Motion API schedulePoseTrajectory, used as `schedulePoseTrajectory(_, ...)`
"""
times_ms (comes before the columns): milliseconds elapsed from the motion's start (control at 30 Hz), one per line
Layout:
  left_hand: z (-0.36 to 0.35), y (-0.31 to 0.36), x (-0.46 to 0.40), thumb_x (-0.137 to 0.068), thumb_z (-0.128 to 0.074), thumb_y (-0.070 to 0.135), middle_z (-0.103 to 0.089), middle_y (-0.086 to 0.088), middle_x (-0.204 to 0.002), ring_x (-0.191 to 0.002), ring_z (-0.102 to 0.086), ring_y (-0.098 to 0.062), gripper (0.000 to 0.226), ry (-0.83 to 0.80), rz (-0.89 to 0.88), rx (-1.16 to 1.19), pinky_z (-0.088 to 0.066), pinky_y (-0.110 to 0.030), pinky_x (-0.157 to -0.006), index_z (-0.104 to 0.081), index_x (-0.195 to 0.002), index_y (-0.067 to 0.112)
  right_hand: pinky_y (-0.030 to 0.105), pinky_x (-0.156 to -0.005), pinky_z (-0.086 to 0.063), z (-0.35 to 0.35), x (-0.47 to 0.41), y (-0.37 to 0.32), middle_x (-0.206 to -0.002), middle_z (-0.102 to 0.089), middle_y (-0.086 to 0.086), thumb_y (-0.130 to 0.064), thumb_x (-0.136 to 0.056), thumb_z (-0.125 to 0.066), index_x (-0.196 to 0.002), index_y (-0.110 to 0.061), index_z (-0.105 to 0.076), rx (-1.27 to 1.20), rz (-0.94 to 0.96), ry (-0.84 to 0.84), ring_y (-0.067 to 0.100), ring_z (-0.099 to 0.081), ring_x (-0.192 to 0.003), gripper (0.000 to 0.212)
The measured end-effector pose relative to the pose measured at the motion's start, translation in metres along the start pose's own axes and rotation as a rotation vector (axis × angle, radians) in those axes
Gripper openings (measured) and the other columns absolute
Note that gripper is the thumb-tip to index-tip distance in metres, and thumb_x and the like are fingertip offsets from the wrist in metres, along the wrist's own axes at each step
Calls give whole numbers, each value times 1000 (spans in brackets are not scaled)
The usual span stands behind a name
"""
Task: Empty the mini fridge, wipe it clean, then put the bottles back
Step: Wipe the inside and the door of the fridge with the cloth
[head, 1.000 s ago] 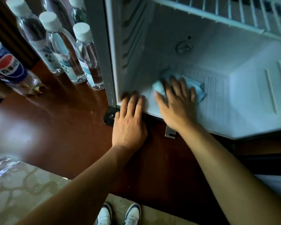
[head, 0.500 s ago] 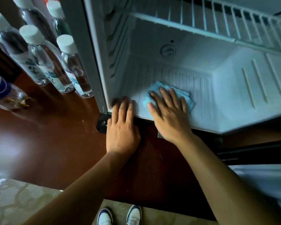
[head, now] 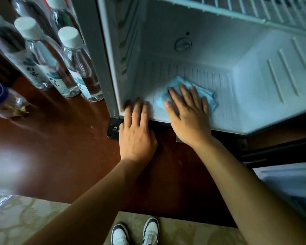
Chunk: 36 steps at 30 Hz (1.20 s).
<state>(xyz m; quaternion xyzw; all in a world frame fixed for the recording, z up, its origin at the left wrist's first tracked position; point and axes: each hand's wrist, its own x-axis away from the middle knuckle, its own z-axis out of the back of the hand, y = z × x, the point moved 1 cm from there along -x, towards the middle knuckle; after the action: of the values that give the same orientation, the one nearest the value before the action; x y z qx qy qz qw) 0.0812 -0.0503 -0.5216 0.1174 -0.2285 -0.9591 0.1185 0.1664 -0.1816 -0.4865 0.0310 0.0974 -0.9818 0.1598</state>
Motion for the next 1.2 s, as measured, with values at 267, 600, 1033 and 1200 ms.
schedulePoseTrajectory(267,6,4,9,-78,-59,7,-19,3,-164,-153,-5,-25,78,-89,-150,65,-36,-52,-113,-37,-152,19,47,-119,2,7,29,17,-162,-16,-8,-63,-92,-14,-148,-41,-29,-47,-3,-24,15,-2,-150,62)
schedulePoseTrajectory(600,5,7,6,-74,-62,4,-35,4,-158,-150,-23,-25,75,-22,-135,71,-55,-42,-91,-48,-146,21,51,-115,-11,7,-21,29,-157,-27,-9,-60,-84,-26,-139,-41,-36,-28,23,-22,18,-13,-148,59)
schedulePoseTrajectory(1033,1,4,6,-81,-49,10,-32,5,-160,-150,-20,-26,67,-3,-159,34,-57,-45,-89,-44,-147,22,50,-118,-3,4,-3,23,-160,-25,-5,-59,-87,-25,-144,-36,-38,-77,24,17,20,-10,-150,62)
schedulePoseTrajectory(1200,0,5,6,-84,-41,18,-28,3,-162,-152,-14,-25,66,-40,-159,-5,-58,-44,-82,-38,-149,22,51,-119,-7,3,15,21,-159,-26,-4,-58,-90,-24,-146,-34,-36,0,25,31,20,-12,-150,63)
